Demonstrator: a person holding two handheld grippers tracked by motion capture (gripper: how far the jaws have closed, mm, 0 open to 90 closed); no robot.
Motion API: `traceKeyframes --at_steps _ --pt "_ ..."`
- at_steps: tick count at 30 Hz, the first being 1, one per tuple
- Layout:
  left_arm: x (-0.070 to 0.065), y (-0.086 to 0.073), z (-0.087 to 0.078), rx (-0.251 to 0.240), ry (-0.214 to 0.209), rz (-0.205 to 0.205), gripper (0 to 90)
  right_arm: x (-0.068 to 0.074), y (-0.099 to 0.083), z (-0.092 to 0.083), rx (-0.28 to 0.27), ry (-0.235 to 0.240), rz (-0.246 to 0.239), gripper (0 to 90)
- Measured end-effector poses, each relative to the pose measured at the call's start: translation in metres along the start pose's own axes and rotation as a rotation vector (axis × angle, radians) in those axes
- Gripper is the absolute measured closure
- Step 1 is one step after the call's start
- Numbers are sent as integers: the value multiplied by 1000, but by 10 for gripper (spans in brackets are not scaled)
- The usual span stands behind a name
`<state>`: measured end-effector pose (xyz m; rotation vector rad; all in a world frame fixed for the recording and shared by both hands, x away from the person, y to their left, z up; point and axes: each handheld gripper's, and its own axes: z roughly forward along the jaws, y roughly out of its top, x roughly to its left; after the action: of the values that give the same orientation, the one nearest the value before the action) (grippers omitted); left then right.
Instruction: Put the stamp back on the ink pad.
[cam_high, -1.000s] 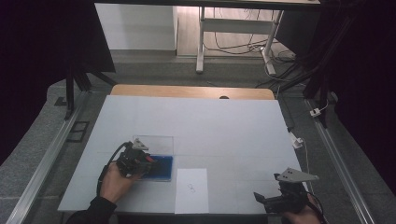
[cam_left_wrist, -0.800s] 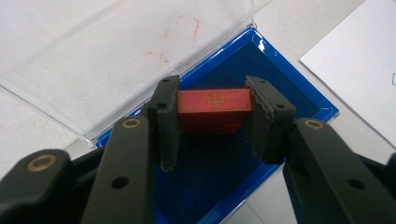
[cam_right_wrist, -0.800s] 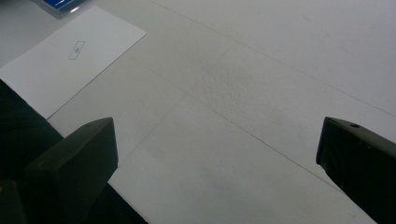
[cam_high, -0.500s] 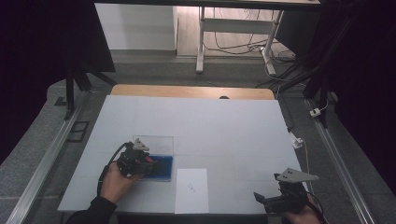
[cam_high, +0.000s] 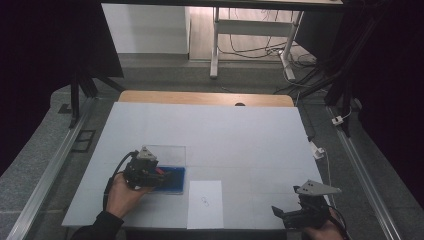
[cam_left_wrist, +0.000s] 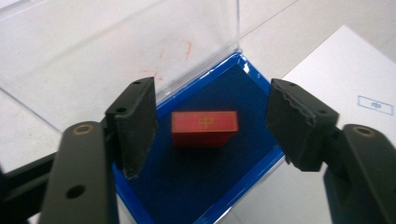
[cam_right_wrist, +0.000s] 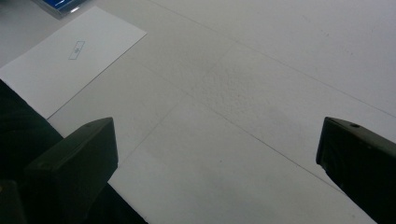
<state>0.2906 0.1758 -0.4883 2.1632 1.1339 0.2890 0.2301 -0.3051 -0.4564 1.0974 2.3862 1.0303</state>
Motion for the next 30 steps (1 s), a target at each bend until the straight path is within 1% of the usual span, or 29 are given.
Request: traceKeyframes --at_steps 4,7,10,13,18,22,30 --pt "0 0 -3 -33 -16 -1 265 0 0 0 0 0 0 0" --pt "0 1 -6 -56 -24 -16 194 0 0 0 0 1 0 0" --pt "1 1 -8 -74 -37 -34 165 0 0 0 0 0 -1 0" --pt "2 1 -10 -78 -45 -53 140 0 0 0 0 0 0 0" --pt "3 -1 -14 -89 -62 -62 106 0 0 0 0 0 -1 0" --pt "1 0 -19 -99 -76 -50 70 0 0 0 1 1 -1 0" --pt "-5 -1 -31 -133 -91 -26 39 0 0 0 1 2 2 0"
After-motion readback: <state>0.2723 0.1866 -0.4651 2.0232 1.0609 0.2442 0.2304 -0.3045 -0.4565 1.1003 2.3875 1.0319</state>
